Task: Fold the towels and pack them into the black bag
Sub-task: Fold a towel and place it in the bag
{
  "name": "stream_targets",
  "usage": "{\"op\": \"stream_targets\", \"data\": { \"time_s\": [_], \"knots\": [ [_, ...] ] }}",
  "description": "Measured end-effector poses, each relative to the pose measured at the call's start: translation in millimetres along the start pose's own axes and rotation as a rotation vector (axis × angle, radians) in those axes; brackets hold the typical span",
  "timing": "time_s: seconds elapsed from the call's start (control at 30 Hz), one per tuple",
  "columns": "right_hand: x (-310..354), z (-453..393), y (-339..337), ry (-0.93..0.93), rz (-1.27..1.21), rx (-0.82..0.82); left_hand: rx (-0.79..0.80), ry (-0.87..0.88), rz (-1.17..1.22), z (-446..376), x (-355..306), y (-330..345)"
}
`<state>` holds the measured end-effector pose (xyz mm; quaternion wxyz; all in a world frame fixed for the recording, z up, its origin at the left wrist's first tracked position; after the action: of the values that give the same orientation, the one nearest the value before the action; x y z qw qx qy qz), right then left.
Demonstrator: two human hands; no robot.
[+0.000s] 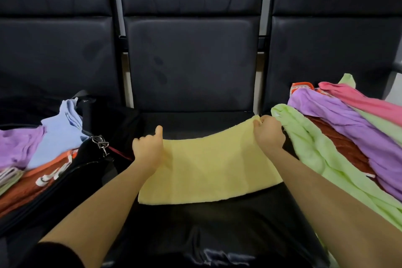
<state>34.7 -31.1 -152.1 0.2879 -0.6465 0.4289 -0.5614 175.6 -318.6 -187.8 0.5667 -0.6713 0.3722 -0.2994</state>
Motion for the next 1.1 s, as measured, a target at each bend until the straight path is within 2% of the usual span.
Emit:
{"op": "stream_targets", "data": {
  "time_s": [0.17,0.27,0.33,0.47,0.53,0.63,0.73,0.87,1.0,1.1],
  "knots": [
    [4,-6,22,-0.054,0.122,0.064,0.055,-0.013,-0.102,-8,-10,22],
    [9,1,31,-0.258,0.181,-0.085,-0.059,0.036,-0.158,1,-16,24],
    [16,14,38,-0.414,0.107,-0.144,-0.095,0.111,-0.173,9,-22,24],
    [32,44,60,-0.655,-0.021,0.070,-0.103,0.139,-0.103,29,-34,19],
    [33,58,73,-0.708,-0.022,0.220,-0.056,0.122,-0.048,41,-37,19],
    [15,71,92,-0.736,0.267,0.400,-0.004,0.073,0.006,58,-37,23],
    [-2,70,90,-0.694,0.483,0.404,0.029,-0.007,0.027,68,-32,29],
    [-14,74,81,-0.611,0.562,0.399,0.054,-0.079,0.042,77,-26,38],
    [-24,88,75,-0.597,0.613,0.296,0.067,-0.085,0.030,82,-27,41],
    [-23,92,70,-0.586,0.583,0.242,0.047,-0.160,0.051,84,-27,37]
  ]
}}
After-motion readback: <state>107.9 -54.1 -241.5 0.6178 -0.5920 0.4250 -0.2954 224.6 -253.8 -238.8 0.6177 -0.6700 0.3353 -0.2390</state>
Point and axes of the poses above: each hand's wrist, its own z-axis away from the middle knuckle, its own y-axis out of the palm, x = y × z, the point moved 5 cm from there along -z, towards the middle knuckle, and after that the axes turned 9 degrees about z, right-handed, at the moved point
